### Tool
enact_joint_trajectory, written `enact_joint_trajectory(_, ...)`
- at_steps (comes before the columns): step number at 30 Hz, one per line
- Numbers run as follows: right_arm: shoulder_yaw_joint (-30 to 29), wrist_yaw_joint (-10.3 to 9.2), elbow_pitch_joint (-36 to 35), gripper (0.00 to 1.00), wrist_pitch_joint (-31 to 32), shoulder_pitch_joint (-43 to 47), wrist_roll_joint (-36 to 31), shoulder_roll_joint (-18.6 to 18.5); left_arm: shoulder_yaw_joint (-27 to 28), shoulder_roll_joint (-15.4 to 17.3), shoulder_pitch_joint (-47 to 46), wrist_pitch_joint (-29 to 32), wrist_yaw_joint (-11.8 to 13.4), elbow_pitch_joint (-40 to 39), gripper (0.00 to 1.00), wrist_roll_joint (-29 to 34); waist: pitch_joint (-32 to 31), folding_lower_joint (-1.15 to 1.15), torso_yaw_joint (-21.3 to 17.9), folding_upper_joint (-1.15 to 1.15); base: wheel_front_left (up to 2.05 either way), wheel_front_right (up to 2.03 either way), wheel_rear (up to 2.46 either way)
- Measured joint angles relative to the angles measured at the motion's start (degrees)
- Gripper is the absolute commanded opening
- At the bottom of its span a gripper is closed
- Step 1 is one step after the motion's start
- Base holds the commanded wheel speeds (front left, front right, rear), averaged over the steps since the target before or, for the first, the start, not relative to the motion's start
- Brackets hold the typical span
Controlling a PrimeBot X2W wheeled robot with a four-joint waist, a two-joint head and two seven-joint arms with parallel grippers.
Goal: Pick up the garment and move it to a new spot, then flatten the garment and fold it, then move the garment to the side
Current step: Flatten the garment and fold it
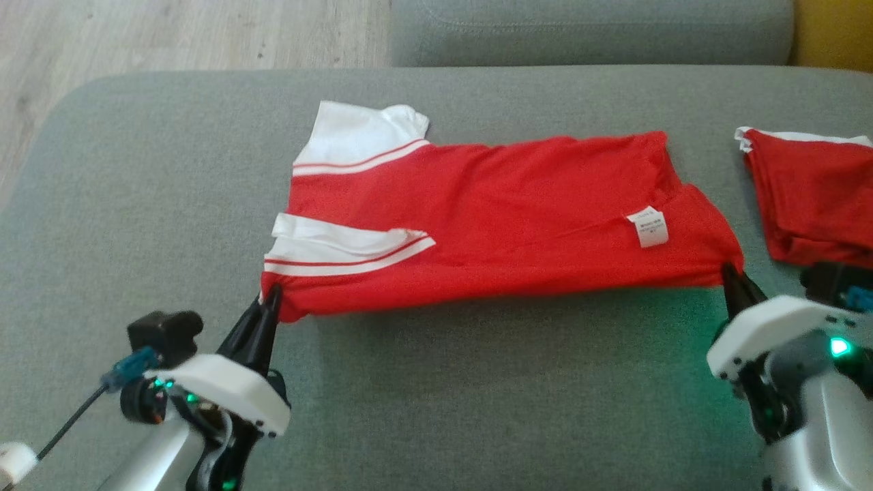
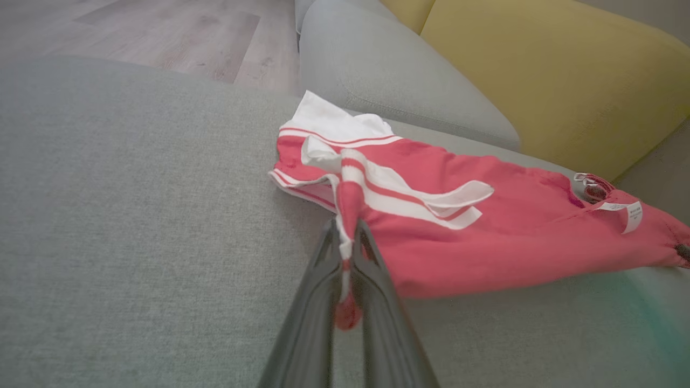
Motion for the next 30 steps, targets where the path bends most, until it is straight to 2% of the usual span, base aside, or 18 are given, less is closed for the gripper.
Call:
enact_joint_trajectory(6,-0.46,0.00,-6.58,0.00,2.45,8.47,1.87,0.05,-0.14,3.36,6.91,2.36,2.66,-8.84,0.00,-0.02,-0.79,0.00,-0.19,0.00,0.00,0.00,0.00)
enact_joint_trajectory(11,-0.37,0.00,-8.78,0.00,2.47,14.55,3.96,0.21,-0.52,3.54,12.88,2.55,4.64,-11.04,0.00,-0.38,-0.61,0.00,-0.51,0.00,0.00,0.00,0.00)
enact_joint_trajectory(16,0.64,0.00,-8.82,0.00,1.09,17.27,4.53,0.24,-0.79,3.15,15.63,1.48,5.14,-10.69,0.00,-0.79,-0.42,0.00,-1.20,0.00,0.00,0.00,0.00)
enact_joint_trajectory(17,0.83,0.00,-8.68,0.11,0.86,17.50,4.50,0.25,-0.80,3.01,15.71,1.42,5.15,-10.36,0.00,-0.85,-0.44,0.00,-1.34,0.00,0.00,0.00,0.00)
enact_joint_trajectory(18,0.99,0.00,-8.50,0.43,0.74,17.51,4.49,0.25,-0.79,2.92,15.71,1.03,5.15,-9.89,0.00,-1.14,-0.49,0.00,-1.45,0.00,0.00,0.00,0.00)
enact_joint_trajectory(19,1.08,0.00,-8.45,0.85,0.29,17.50,4.47,0.26,-0.77,2.81,15.71,0.74,5.14,-9.27,0.14,-1.33,-0.55,0.00,-1.56,0.00,0.00,0.00,0.00)
enact_joint_trajectory(20,1.10,0.00,-8.34,1.00,0.15,17.51,4.32,0.26,-0.77,2.68,15.71,0.41,5.14,-8.68,0.33,-1.35,-0.62,0.00,-1.65,0.00,0.00,0.00,0.00)
enact_joint_trajectory(21,1.09,0.00,-8.18,1.00,-0.22,17.52,4.14,0.26,-0.78,2.56,15.71,0.37,5.14,-8.27,0.53,-1.35,-0.69,0.00,-1.73,0.00,0.00,0.00,0.00)
enact_joint_trajectory(22,1.03,0.00,-8.14,1.00,-0.36,17.55,4.02,0.26,-0.77,2.48,15.71,0.08,5.14,-7.90,0.91,-1.35,-0.77,0.00,-1.82,0.00,0.00,0.00,0.00)
enact_joint_trajectory(23,0.99,0.00,-8.16,1.00,-0.85,17.62,3.83,0.26,-0.75,2.48,15.71,-0.19,5.13,-7.64,1.00,-1.34,-0.83,0.00,-1.90,0.00,0.00,0.00,0.00)
enact_joint_trajectory(30,0.42,0.00,-8.86,1.00,-1.99,19.75,2.98,0.26,-0.49,4.11,15.21,-0.05,5.11,-8.90,1.00,-0.19,-0.97,0.00,-2.36,0.00,0.00,0.00,0.00)
